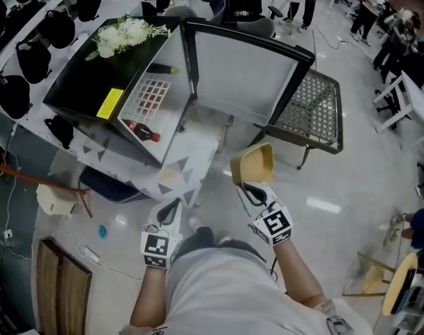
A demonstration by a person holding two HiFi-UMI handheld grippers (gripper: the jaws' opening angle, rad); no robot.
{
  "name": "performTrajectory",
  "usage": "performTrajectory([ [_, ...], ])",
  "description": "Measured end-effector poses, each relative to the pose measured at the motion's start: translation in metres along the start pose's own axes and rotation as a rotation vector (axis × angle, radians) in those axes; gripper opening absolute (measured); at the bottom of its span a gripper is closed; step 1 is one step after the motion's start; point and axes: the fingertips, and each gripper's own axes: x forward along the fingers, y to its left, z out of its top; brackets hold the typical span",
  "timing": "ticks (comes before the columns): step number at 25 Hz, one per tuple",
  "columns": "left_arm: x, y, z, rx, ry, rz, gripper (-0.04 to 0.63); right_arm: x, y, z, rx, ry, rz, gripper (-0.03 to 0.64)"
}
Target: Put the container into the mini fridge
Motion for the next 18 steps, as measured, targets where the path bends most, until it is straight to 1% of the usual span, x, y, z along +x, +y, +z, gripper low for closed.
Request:
performTrajectory([
  [3,0.004,0.024,-0.005,-0.019,0.009,0.039,0.009,0.029,-0.002,0.005,-0.025,0.018,0.033,0.025],
  [5,0.008,0.038,-0.009,-0.027,0.015,0.049,0.009,0.050,-0.002,0.009,-0.050,0.029,0.055,0.025],
  [7,0.012,0.053,-0.013,-0.028,0.020,0.054,0.009,0.072,-0.003,0.013,-0.071,0.038,0.077,0.025],
  [10,0.018,0.074,-0.017,-0.027,0.034,0.058,0.009,0.106,-0.004,0.017,-0.070,0.050,0.107,0.025],
  [13,0.023,0.092,-0.021,-0.042,0.041,0.054,0.009,0.139,-0.004,0.018,-0.085,0.070,0.129,0.025],
  [18,0.025,0.122,-0.028,-0.057,0.052,0.059,0.009,0.189,0.002,0.012,-0.161,0.123,0.177,0.025],
])
